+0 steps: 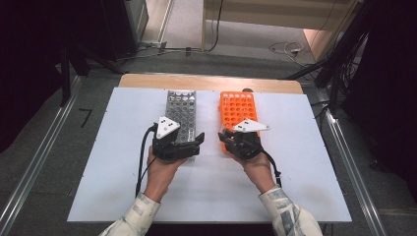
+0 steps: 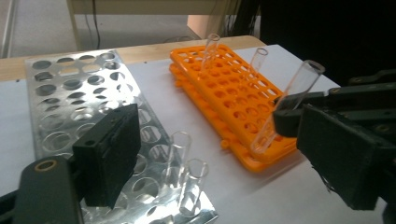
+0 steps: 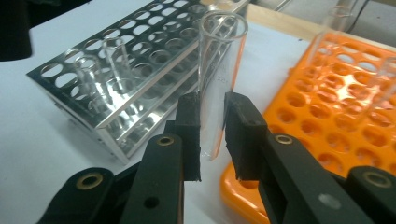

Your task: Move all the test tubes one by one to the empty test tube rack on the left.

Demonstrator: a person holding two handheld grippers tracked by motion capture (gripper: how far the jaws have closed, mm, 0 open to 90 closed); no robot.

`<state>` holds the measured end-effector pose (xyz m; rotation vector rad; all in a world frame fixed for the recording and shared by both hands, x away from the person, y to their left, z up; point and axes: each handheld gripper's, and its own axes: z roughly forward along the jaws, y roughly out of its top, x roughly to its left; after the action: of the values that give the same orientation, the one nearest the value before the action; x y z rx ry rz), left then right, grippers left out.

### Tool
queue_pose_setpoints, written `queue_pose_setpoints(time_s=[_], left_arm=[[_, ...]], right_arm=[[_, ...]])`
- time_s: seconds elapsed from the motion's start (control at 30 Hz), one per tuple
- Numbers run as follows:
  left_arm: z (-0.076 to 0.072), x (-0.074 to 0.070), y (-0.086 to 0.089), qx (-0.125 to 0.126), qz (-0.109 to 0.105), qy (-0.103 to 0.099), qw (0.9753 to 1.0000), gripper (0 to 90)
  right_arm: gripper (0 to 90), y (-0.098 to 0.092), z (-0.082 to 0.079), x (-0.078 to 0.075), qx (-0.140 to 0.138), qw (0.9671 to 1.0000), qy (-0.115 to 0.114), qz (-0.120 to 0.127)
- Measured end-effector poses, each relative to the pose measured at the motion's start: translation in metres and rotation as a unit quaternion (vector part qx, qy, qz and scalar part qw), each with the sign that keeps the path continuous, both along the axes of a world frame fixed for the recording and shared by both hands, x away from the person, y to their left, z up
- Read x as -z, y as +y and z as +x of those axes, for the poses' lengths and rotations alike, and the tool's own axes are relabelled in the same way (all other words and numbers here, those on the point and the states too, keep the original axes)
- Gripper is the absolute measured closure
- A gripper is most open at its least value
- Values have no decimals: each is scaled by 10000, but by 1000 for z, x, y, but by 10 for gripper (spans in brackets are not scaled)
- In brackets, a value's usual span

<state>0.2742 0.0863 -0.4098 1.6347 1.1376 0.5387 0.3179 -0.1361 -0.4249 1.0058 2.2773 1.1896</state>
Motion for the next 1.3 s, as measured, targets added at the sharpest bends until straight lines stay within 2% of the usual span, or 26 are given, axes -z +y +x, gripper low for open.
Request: queue_pose_setpoints(time_s=[0.1, 0.27, 0.33, 0.47, 0.7, 0.87, 0.97, 1.17, 1.3], left_arm=[[0, 0, -8, 86, 90, -14, 9999, 210], [2, -1, -19, 279, 124, -72, 9995, 259], [3, -1, -24, 341, 131, -94, 9993, 299], [6, -1, -32, 468, 290, -133, 9984, 411], [11, 4, -39, 501, 445, -111, 9977, 568], [11, 4, -42, 498, 654, -159, 9965, 653], [12, 4, -43, 509, 689, -188, 9961, 729], [13, 1, -44, 543, 707, -179, 9959, 750], [15, -1, -43, 509, 705, -201, 9960, 751]], right_arm=[[734, 9, -1, 2, -96, 9999, 28, -42], [733, 18, -2, 6, -187, 9998, 75, -70], [733, 22, -3, 7, -214, 9997, 89, -64], [733, 25, -5, 6, -307, 9995, 57, -67], [733, 26, -8, 6, -340, 9994, 61, -74], [733, 25, -8, 6, -346, 9994, 59, -72], [733, 25, -8, 5, -348, 9994, 50, -66], [726, 22, -8, 4, -324, 9994, 72, -39], [584, 20, -8, 3, -346, 9993, 109, 26]])
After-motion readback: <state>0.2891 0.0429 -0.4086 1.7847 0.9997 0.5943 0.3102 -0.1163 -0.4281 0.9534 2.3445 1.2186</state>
